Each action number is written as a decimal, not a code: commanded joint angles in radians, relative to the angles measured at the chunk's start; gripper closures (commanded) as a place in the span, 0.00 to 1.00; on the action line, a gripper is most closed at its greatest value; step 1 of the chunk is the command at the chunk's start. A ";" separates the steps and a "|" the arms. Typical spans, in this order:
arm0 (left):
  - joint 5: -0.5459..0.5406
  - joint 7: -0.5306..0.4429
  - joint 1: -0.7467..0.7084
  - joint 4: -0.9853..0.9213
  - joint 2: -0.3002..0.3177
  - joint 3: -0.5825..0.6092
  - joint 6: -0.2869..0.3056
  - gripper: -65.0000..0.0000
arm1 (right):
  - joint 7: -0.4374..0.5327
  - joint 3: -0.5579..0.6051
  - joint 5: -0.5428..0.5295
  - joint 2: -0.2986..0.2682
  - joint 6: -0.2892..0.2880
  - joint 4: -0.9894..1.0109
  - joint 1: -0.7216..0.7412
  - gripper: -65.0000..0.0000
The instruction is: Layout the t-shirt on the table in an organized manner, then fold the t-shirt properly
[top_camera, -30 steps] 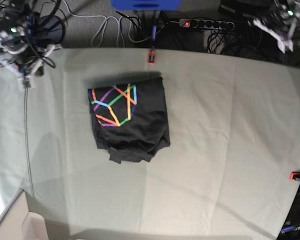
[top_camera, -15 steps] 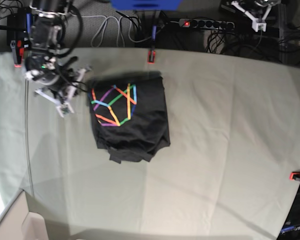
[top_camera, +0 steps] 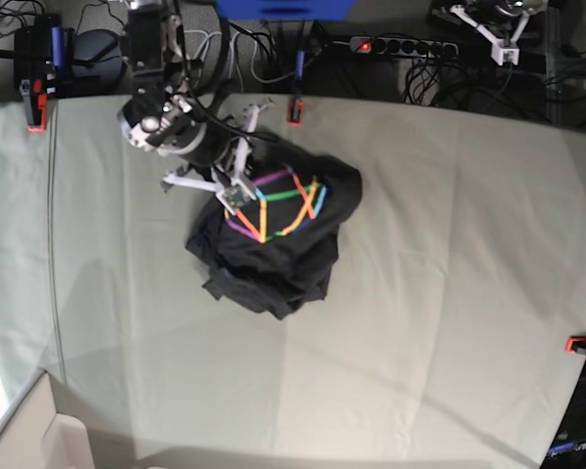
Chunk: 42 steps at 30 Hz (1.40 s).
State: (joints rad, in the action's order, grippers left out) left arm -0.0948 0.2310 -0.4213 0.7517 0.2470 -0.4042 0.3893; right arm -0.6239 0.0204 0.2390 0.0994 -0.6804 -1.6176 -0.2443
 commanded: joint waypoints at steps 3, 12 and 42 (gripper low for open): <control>-0.003 -0.006 -0.012 0.006 0.010 0.000 0.001 1.00 | 0.020 -0.015 -0.013 -0.005 -0.018 -0.019 -0.005 1.00; -0.003 -0.006 0.026 0.004 0.004 0.001 0.001 1.00 | 0.014 -0.270 -0.013 -0.099 -0.018 -0.057 -0.039 1.00; -0.003 -0.350 0.352 -0.616 -0.073 0.367 -0.026 1.00 | 0.536 -0.534 -0.014 0.018 -0.018 0.600 -0.295 1.00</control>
State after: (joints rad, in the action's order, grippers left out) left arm -0.0978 -0.1101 -0.0689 0.1345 0.1635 -0.0376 0.3660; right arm -0.0891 -0.5148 0.2291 0.1135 -0.6792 -1.0027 -0.5365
